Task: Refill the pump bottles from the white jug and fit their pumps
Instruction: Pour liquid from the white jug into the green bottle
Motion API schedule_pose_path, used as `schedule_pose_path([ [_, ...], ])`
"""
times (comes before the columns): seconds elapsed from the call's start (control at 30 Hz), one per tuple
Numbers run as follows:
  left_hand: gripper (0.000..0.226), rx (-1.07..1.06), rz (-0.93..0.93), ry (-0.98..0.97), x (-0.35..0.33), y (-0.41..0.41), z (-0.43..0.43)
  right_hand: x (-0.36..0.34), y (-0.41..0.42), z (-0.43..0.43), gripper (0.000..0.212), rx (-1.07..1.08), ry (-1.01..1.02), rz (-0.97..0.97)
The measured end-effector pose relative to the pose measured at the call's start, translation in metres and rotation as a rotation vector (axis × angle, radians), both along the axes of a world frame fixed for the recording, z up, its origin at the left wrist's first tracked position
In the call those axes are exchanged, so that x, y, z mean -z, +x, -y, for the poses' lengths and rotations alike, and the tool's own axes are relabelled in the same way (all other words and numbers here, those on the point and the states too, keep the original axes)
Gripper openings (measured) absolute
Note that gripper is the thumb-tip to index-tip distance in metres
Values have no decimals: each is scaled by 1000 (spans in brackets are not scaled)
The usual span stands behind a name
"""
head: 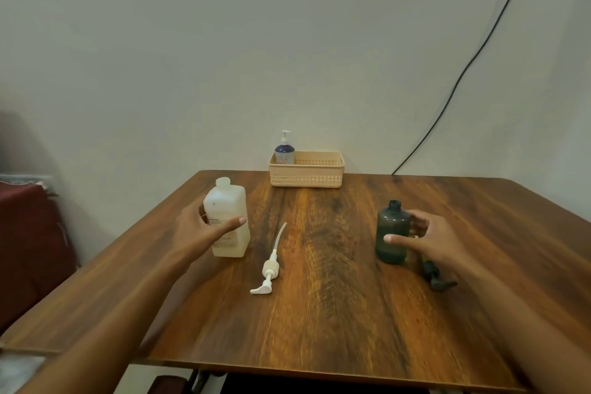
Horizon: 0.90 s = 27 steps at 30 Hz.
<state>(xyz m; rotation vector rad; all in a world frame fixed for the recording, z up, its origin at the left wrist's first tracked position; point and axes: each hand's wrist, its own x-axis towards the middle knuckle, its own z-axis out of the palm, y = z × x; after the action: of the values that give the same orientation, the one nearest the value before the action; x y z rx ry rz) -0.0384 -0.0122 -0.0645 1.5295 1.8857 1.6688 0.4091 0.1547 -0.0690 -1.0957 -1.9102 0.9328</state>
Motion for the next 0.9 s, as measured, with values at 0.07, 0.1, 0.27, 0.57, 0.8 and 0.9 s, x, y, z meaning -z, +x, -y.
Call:
schedule_pose_path([
  [0.07,77,27,7,30,-14,6,-2,-9,-10,1,82,14,41,-25],
  [0.1,77,46,2,36,-23,11,-4,-15,-15,2,81,17,60,-42],
  [0.27,63,122,-51,58,-64,41,-16,-58,-51,12,68,-12,140,-84],
  [0.57,62,180,-182,91,-92,82,-32,-95,-82,27,75,-78,232,-79],
  [0.8,88,230,-464,87,-118,87,-37,-97,-85,35,90,-91,250,-42],
  [0.9,93,223,-554,66,-129,88,-38,-95,-87,38,88,-101,249,-25],
])
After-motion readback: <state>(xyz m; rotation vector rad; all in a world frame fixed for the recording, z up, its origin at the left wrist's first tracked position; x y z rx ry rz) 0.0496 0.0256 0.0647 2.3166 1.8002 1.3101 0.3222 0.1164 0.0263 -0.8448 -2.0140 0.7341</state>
